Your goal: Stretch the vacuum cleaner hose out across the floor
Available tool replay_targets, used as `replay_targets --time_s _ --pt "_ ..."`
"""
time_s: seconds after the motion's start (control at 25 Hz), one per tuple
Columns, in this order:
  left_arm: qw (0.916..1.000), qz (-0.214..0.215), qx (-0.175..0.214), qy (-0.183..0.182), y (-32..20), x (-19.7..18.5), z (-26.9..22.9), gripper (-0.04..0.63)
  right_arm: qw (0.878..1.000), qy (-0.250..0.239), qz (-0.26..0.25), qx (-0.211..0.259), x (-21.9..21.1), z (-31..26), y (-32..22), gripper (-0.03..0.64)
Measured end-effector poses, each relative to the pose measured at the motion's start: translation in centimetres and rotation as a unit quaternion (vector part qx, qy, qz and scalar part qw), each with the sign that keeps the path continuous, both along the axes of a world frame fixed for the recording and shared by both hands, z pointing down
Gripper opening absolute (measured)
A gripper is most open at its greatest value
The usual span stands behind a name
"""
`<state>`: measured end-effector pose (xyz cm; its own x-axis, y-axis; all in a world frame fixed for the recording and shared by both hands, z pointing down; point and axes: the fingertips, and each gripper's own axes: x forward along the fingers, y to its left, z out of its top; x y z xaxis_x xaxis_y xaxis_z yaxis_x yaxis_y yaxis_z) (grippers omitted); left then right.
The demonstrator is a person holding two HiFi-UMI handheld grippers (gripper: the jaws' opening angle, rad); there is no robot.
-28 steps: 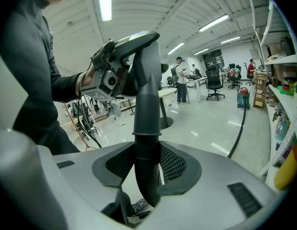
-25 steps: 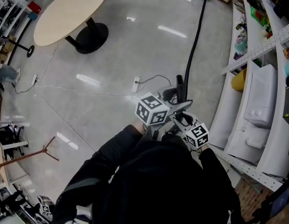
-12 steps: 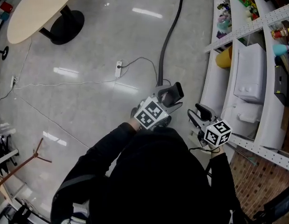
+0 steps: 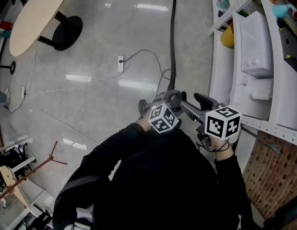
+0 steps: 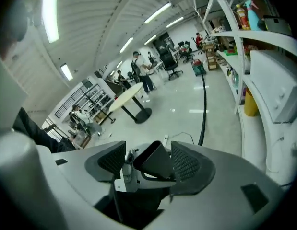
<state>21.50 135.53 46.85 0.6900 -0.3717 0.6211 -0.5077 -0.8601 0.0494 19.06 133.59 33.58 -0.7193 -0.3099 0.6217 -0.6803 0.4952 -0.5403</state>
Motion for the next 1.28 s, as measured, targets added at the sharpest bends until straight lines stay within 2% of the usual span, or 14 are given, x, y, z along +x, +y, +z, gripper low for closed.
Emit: replay_targets --time_s 0.08,0.24,0.28,0.32,0.56,0.64,0.8,0.84,0.88,0.96,1.08,1.12,1.2,1.28 --pt "0.9988 0.011 0.010 -0.046 1.8 3.5 2.1 0.313 0.999 0.017 -0.013 -0.043 2.8 3.5 2.3 0.284" --pt "0.9924 0.035 0.032 -0.113 5.5 9.7 6.1 0.308 0.994 0.032 0.003 -0.106 8.4 9.4 5.7 0.282" --pt "0.9900 0.041 0.037 -0.130 6.2 10.8 7.2 0.308 0.992 0.035 0.004 -0.118 9.8 10.6 6.3 0.231" --pt "0.9876 0.047 0.042 -0.144 7.0 11.9 8.3 0.308 0.991 0.040 0.004 -0.129 11.2 11.7 7.0 0.219" --pt "0.9745 0.075 0.052 -0.205 10.4 14.2 13.0 0.310 0.983 0.087 -0.005 -0.161 14.7 16.3 10.5 0.172" --pt "0.9609 0.088 0.085 -0.248 10.8 13.3 14.0 0.312 0.979 0.081 0.023 -0.183 14.8 17.7 11.0 0.161" --pt "0.9124 0.116 0.194 -0.341 11.0 9.7 14.7 0.342 0.970 0.057 0.077 -0.223 14.2 19.6 11.1 0.147" --pt "0.9069 0.115 0.200 -0.353 11.2 8.3 14.9 0.343 0.968 0.054 0.088 -0.228 14.2 19.9 10.9 0.141" --pt "0.9054 0.107 0.198 -0.360 11.3 6.6 15.2 0.342 0.967 0.053 0.099 -0.231 14.2 20.1 10.7 0.136" --pt "0.9098 0.077 0.175 -0.368 11.5 2.1 16.1 0.342 0.964 0.062 0.112 -0.232 14.5 20.7 10.7 0.132" --pt "0.9394 0.007 0.075 -0.335 12.8 -5.0 18.1 0.342 0.961 0.111 0.109 -0.228 15.5 22.8 11.3 0.126" --pt "0.9465 -0.014 0.042 -0.320 13.3 -7.1 18.4 0.342 0.959 0.125 0.111 -0.231 16.0 23.9 11.6 0.123" --pt "0.9548 -0.045 -0.004 -0.294 14.3 -10.6 18.6 0.342 0.954 0.141 0.122 -0.235 17.1 26.1 12.3 0.121" --pt "0.9591 -0.066 -0.033 -0.273 15.3 -13.3 18.3 0.342 0.953 0.152 0.128 -0.229 18.1 28.0 12.8 0.120"
